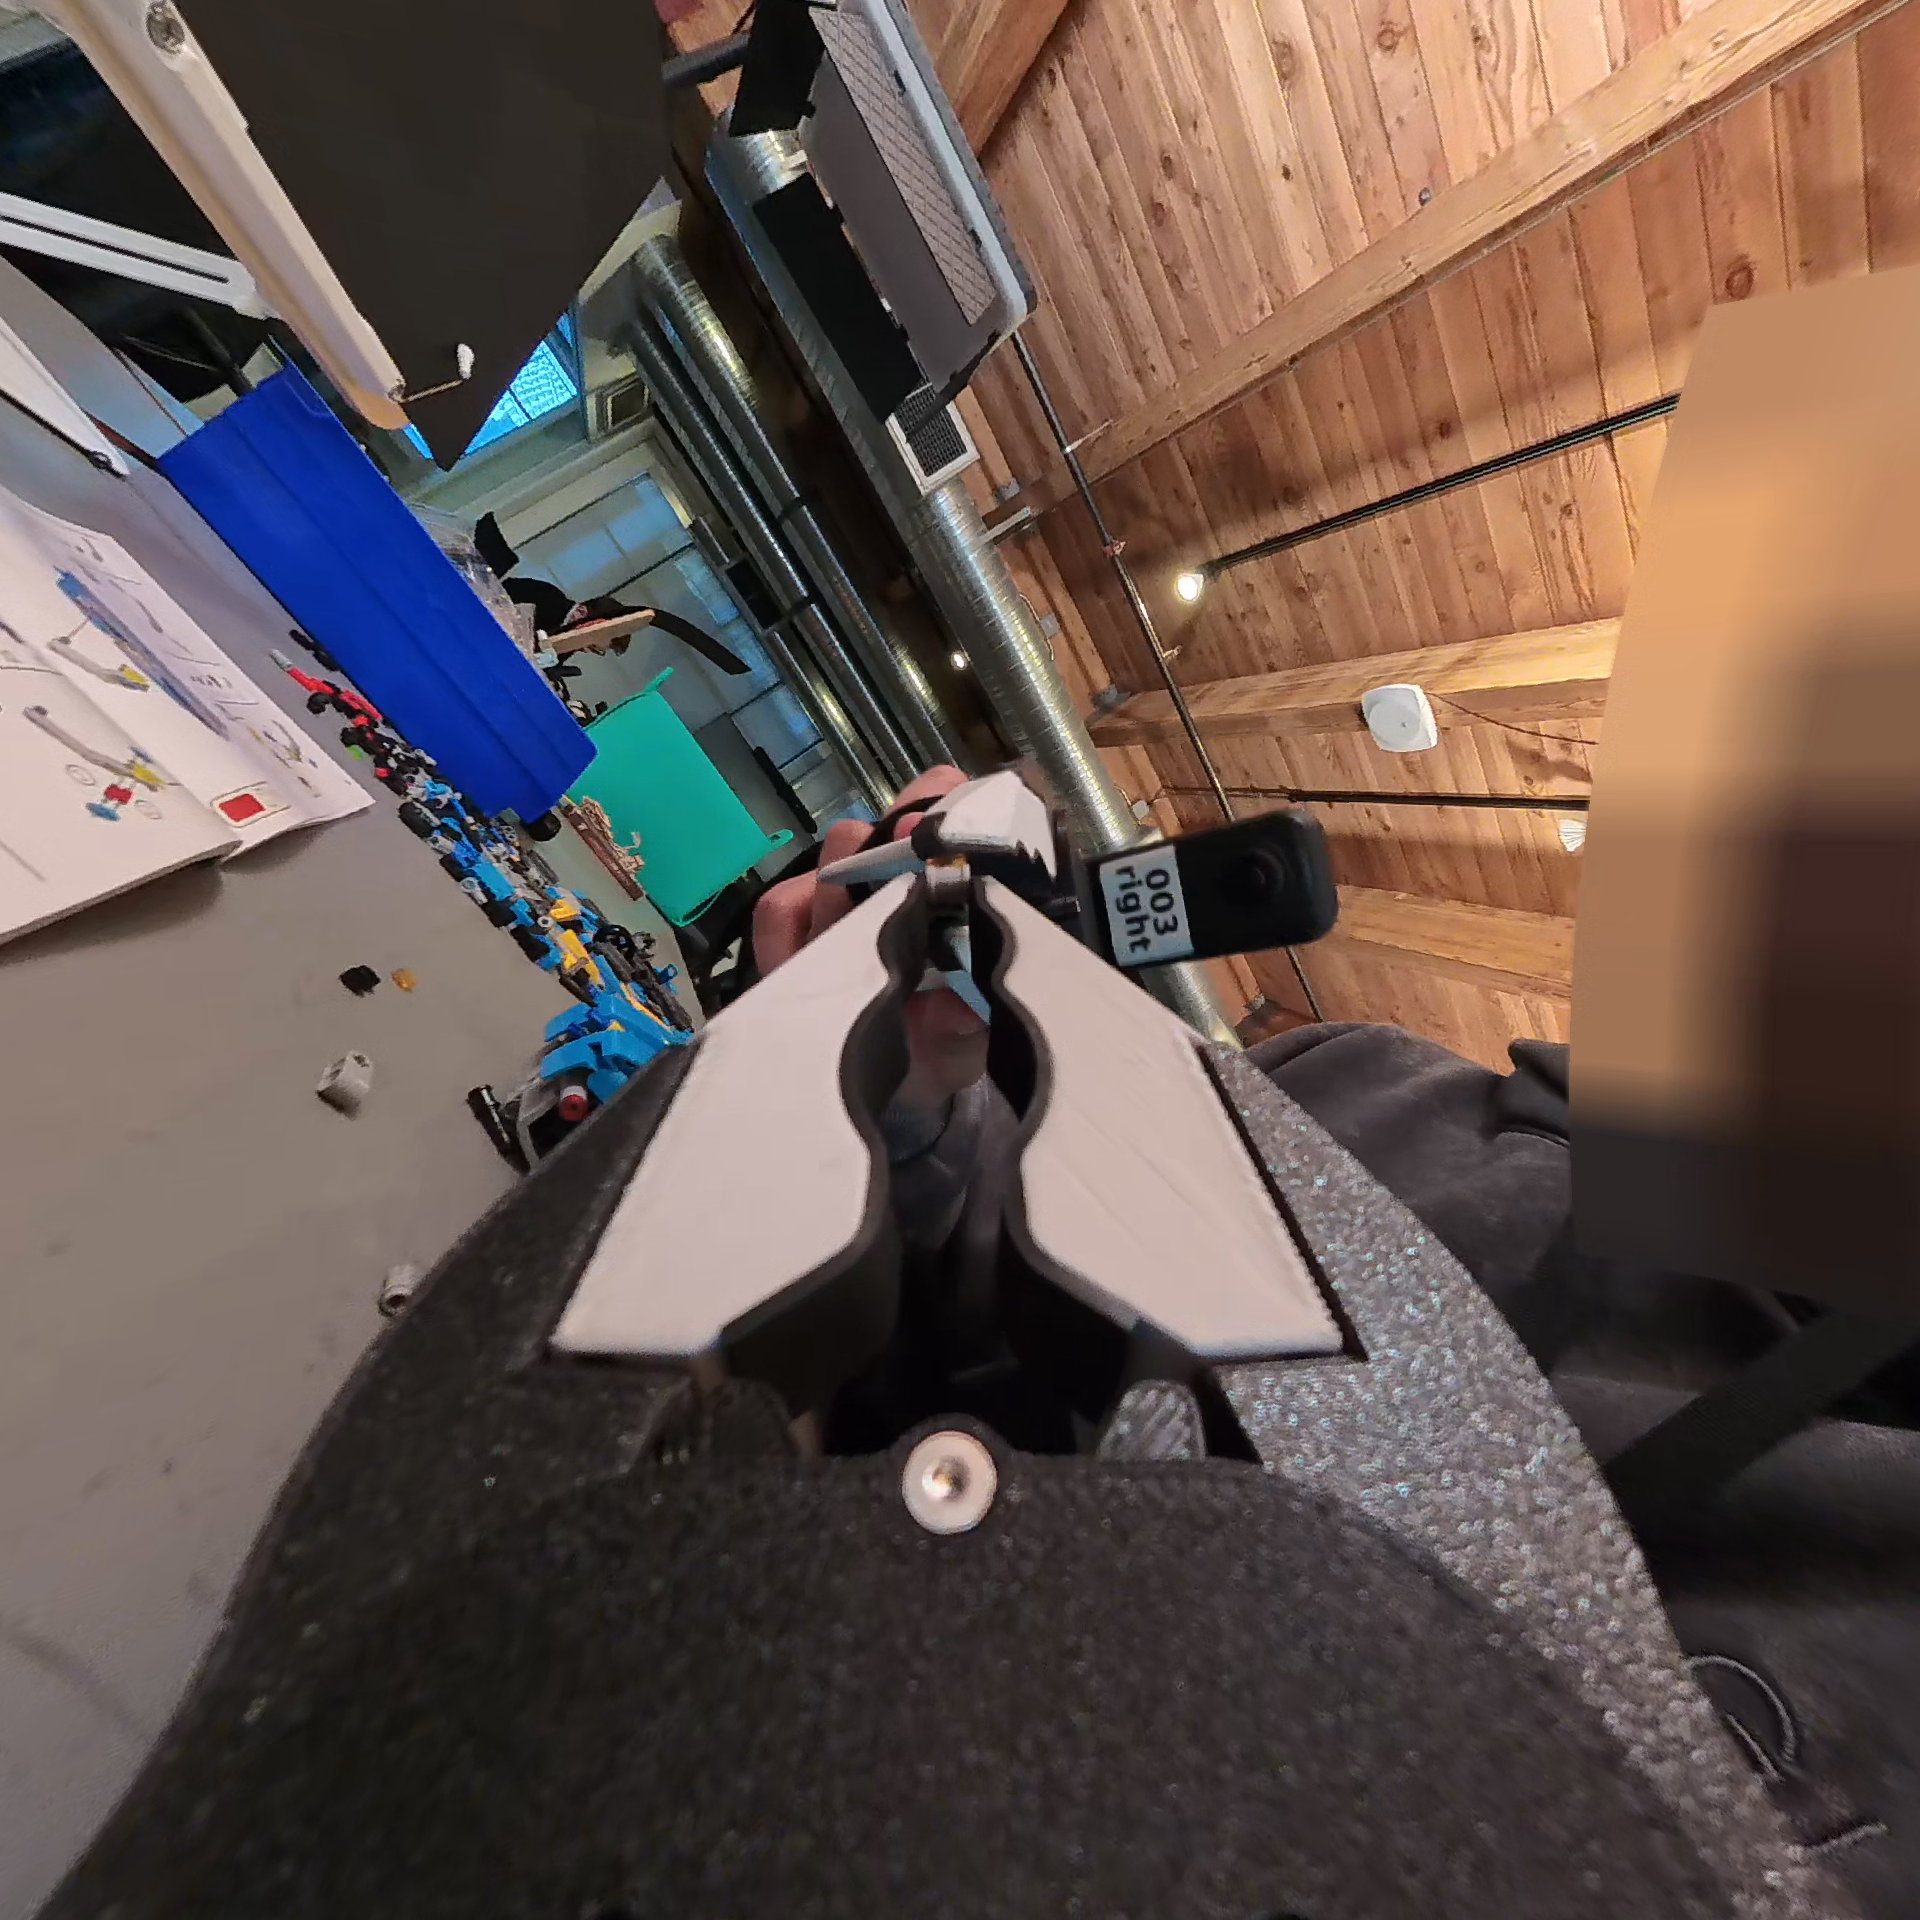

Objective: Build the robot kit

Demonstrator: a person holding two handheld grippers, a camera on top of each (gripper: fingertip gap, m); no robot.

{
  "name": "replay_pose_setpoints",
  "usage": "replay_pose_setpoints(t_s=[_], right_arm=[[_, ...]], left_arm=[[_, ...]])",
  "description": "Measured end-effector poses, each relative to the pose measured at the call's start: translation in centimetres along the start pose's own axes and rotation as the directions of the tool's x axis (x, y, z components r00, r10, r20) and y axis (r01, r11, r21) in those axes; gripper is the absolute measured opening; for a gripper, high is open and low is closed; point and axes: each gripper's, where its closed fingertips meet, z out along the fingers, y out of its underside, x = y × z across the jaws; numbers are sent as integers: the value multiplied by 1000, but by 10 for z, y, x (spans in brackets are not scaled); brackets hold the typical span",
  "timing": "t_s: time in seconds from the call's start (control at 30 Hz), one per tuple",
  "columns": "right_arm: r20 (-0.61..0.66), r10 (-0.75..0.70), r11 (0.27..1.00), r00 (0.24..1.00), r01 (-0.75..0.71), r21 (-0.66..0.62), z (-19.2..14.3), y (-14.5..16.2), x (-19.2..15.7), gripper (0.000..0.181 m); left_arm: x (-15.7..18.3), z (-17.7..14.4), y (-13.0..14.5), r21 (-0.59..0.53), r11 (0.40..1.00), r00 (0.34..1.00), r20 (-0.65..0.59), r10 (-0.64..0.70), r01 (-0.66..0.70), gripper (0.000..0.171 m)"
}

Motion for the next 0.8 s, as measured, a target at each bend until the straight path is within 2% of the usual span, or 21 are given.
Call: replay_pose_setpoints(t_s=[0.3,0.47,0.73,0.8], right_arm=[[-63,-113,993,992,111,-24,0,-1,0,12],[-125,-208,978,970,205,-34,-1,-4,-1,11],[-129,-186,982,974,186,-17,-2,-9,-1,11],[-131,-173,985,976,174,-4,-1,-10,0,12]], left_arm=[[2,-1,0,11,1000,1000,-2,7,-7,6],[5,-2,0,75,994,996,-55,-76,80,5],[9,-2,-1,144,973,977,-142,-160,181,6],[8,-2,-3,146,975,980,-135,-148,168,6]])
